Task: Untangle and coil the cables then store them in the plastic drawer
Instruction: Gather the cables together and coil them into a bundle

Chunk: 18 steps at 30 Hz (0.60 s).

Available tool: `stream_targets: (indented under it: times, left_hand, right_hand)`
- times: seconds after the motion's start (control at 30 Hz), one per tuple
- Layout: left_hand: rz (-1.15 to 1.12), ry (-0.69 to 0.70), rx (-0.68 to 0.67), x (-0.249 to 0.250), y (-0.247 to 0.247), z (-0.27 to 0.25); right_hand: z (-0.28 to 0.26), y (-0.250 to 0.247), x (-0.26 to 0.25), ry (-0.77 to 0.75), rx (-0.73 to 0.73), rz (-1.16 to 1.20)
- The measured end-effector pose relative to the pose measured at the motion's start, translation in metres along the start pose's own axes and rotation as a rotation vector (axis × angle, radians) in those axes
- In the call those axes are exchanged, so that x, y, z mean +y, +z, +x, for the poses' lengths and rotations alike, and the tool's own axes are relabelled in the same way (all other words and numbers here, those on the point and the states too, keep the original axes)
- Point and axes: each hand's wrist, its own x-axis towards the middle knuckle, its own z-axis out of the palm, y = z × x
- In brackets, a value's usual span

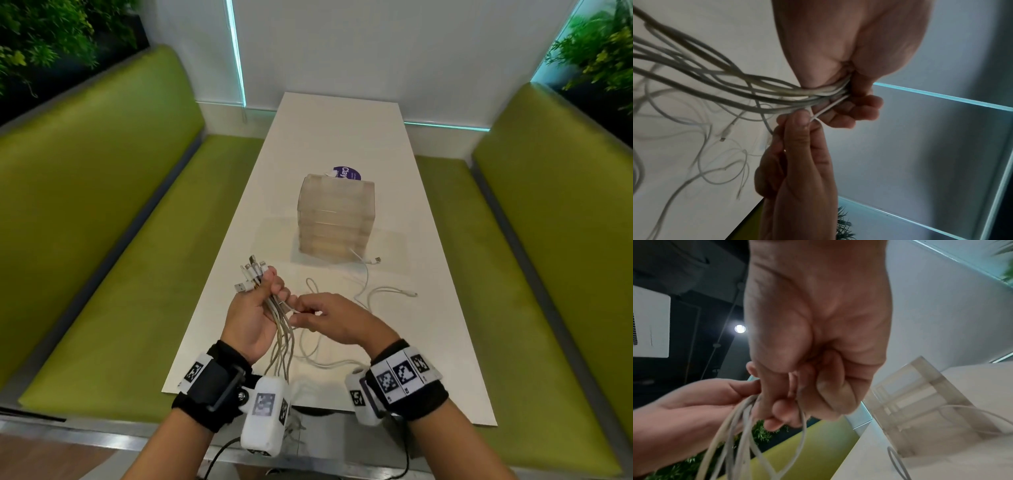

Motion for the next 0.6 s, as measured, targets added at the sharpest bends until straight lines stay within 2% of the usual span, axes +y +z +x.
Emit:
stream_targets:
  times: [0.1,0.2,0.33,0.4,0.53,0.6]
  left_hand:
    - [0.027,0.024,-0.031,-0.003,0.005,-0.003]
    - [0.064,0.078,-0.098,0.006,0.007,-0.005]
    - [0.116,0.174,-0.167,0.029,0.006,-0.007]
    - [0.104,0.235,-0.161,0.041,0.004,-0.008]
    - [0.112,0.306,-0.034,0.056,-0.015,-0.004]
    - [0.19,0.279,0.045,0.05,-0.022,-0.001]
  right_hand:
    - [0.014,0.0,-0.002,-0.008,-0.068,-0.231]
    - [0.03,0.012,-0.001,-0.059,-0.031,-0.335]
    - [0.042,0.018,0.019,-0.009,0.154,0.017]
    - [0.043,0.016,0.031,0.016,0.206,0.073]
    - [0.033,0.002,0.041,-0.007,0.33,0.304]
    - [0.025,-0.006,0.03,-0.042,0.38,0.398]
